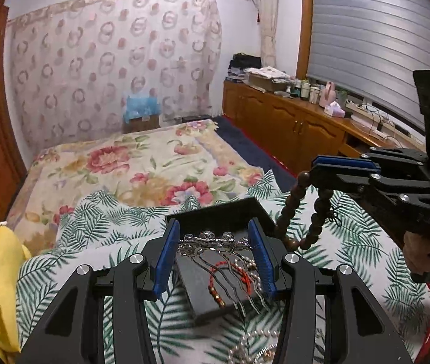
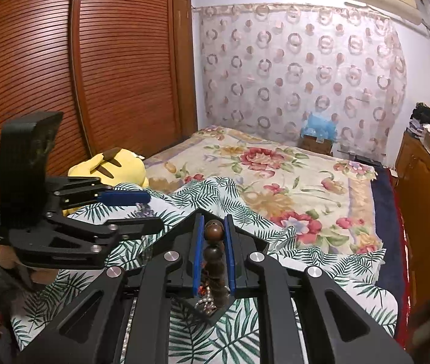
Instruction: Organize jewelry
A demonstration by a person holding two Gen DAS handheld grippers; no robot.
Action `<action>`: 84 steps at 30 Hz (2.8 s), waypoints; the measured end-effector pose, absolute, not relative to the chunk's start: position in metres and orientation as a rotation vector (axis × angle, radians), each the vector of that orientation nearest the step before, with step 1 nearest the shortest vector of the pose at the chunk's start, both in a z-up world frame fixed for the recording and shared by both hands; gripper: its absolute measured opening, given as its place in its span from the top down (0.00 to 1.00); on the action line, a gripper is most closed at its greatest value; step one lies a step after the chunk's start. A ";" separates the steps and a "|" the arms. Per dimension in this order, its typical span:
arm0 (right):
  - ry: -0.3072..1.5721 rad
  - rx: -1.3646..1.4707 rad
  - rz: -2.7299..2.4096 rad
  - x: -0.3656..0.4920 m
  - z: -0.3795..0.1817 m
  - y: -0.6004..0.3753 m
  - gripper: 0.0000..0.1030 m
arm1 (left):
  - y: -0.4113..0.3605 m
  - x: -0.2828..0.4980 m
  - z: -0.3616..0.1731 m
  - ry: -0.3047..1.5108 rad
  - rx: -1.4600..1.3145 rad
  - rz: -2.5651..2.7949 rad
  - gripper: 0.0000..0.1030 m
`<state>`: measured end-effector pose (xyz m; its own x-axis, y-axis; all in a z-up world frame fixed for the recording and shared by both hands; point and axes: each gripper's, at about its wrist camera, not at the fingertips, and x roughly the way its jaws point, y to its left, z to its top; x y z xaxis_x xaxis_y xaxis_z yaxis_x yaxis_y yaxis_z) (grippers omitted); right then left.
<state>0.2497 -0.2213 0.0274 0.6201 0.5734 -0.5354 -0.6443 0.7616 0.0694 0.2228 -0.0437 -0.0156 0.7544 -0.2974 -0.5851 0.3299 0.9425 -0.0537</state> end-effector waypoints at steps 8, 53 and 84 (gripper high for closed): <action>0.592 -0.132 0.712 0.267 0.018 -0.215 0.86 | -0.046 0.243 -0.022 0.641 0.045 -0.352 0.57; 0.701 -0.127 0.657 0.229 -0.019 -0.215 0.84 | -0.019 0.158 -0.044 0.677 0.027 -0.338 0.49; 0.883 -0.208 0.734 0.089 -0.105 -0.216 0.72 | -0.034 0.068 -0.082 0.738 0.030 -0.323 0.11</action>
<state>0.0888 -0.2161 -0.1055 0.4122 0.4962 -0.7641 -0.6600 0.7408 0.1249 0.0678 -0.0335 -0.0818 0.6929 -0.2784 -0.6651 0.2995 0.9502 -0.0857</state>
